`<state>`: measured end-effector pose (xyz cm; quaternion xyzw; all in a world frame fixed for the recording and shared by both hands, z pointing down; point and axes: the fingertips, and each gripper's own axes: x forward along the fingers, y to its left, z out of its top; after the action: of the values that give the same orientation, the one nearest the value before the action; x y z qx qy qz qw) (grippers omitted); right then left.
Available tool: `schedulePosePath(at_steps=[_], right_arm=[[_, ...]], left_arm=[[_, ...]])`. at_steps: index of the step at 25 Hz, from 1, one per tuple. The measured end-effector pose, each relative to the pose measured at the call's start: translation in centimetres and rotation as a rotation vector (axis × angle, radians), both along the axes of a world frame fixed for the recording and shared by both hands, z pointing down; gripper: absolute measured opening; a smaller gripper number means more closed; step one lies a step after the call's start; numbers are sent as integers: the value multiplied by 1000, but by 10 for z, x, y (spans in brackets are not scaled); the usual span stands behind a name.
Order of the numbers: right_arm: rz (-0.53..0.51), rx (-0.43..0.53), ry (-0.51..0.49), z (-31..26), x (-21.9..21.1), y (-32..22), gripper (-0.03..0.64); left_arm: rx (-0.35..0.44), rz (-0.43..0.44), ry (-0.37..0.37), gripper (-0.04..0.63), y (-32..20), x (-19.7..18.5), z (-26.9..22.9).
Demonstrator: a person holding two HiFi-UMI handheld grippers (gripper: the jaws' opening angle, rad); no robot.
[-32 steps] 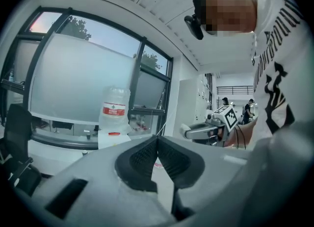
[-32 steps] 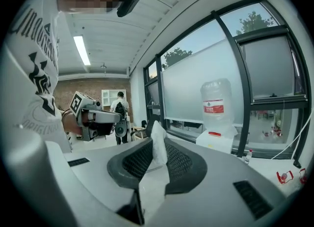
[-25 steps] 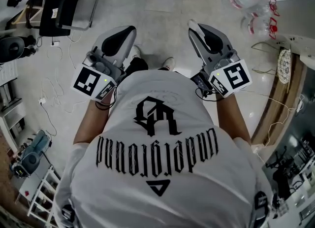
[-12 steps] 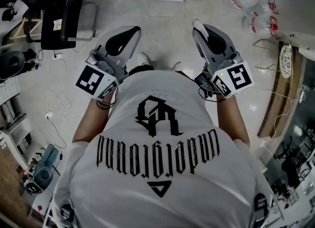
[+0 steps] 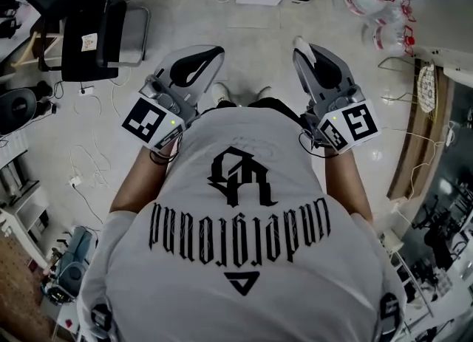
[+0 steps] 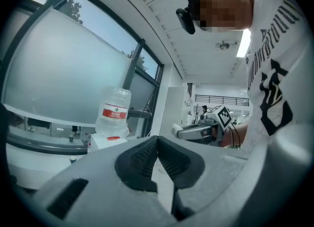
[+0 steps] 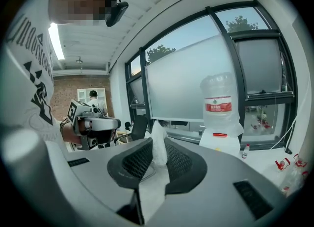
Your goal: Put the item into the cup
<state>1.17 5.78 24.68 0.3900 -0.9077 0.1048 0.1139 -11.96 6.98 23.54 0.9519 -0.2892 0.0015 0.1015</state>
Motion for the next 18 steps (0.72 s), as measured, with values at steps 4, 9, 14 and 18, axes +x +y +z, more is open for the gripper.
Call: schedulePosePath(at_steps=[4,9,14,18], right_arm=[[0,-3,11,1,-3,-3,74],[-8,-11,8,11,11,-17,74],[-34,-10,-13,10,25,-43,74],[-60,-7,-24,10,42,-69,74]], left_arm=[[-9,0,3,15,-7,-1,2],[-23,-1,-13,15,-16,15,9],[-24,-43,-38,14,-39,24,7],[-28,-83,-48,14,-64,39,6]])
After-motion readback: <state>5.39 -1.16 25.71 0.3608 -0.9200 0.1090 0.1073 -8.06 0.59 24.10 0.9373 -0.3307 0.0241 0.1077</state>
